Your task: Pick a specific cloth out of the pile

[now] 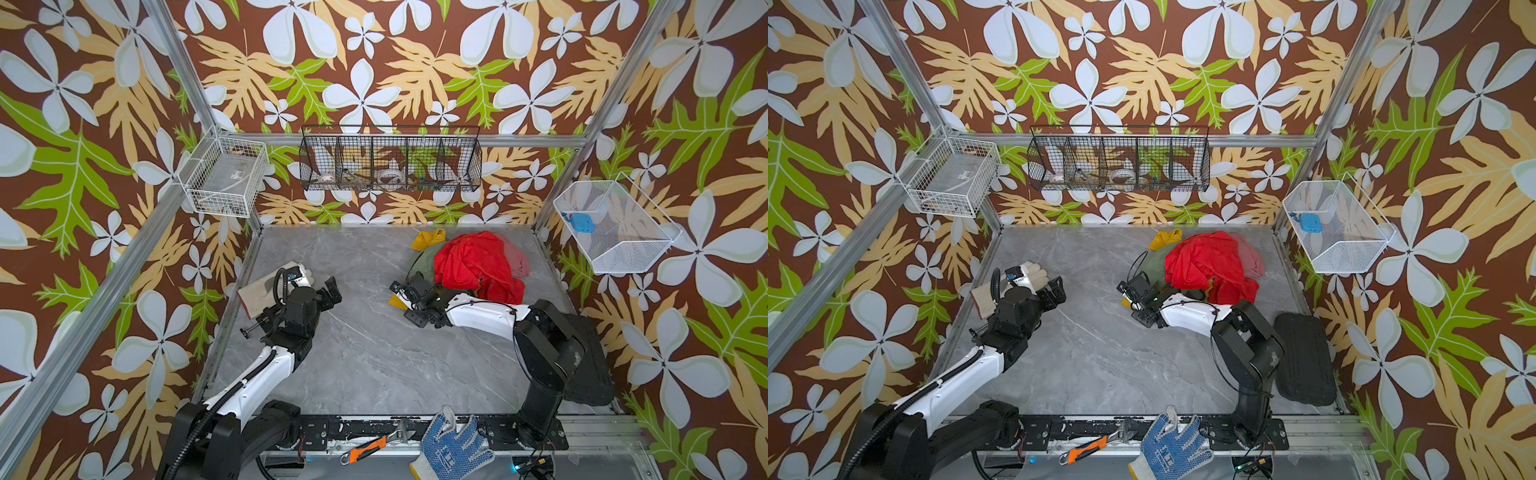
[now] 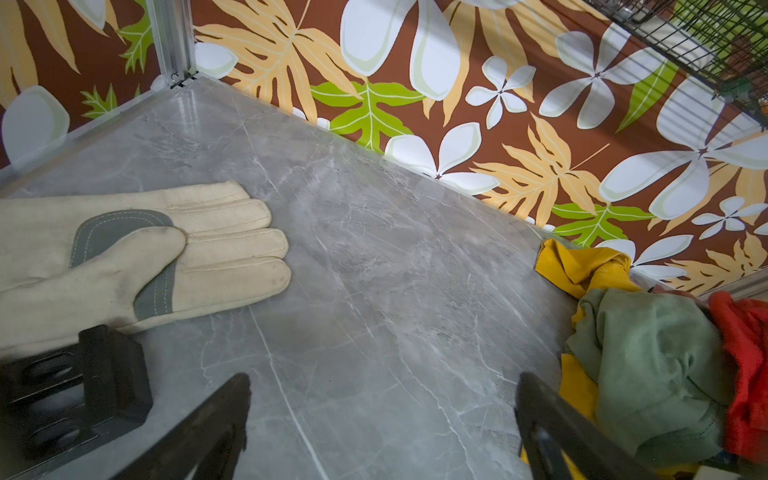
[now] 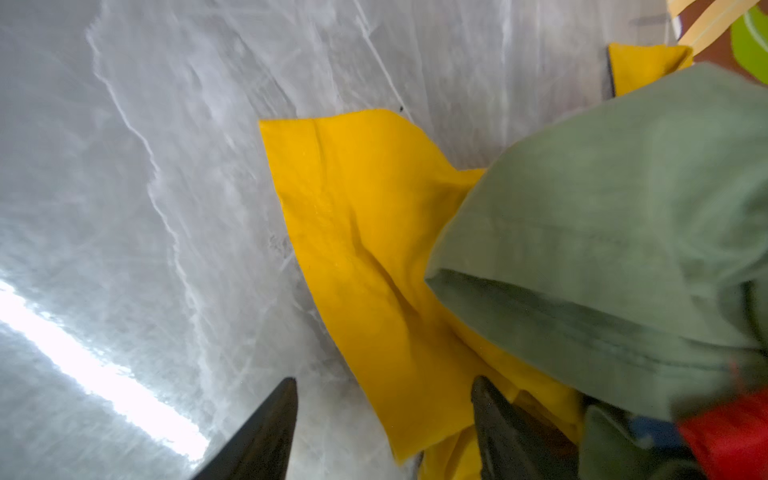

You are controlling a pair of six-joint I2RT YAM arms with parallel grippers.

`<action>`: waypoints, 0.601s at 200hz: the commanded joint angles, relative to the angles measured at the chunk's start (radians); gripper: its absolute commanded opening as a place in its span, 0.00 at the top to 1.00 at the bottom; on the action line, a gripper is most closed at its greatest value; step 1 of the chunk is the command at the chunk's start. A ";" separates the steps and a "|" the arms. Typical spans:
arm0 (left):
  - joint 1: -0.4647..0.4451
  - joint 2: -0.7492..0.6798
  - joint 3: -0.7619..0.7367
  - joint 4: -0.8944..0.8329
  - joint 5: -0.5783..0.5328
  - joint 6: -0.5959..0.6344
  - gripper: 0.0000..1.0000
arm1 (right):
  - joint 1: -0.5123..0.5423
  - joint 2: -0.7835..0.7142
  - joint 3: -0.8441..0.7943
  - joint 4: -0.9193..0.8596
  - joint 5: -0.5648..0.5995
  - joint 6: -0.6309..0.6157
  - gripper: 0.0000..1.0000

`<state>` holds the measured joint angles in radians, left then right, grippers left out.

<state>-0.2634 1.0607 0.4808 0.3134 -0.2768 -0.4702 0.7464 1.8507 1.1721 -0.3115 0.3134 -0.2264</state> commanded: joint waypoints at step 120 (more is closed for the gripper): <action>0.000 -0.059 -0.017 -0.036 0.009 0.020 0.00 | -0.072 0.183 0.125 -0.077 0.068 0.016 0.63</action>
<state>-0.2634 1.0126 0.4709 0.2665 -0.2611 -0.4599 0.6811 2.0304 1.3151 -0.3332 0.3992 -0.2306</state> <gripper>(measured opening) 0.998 0.415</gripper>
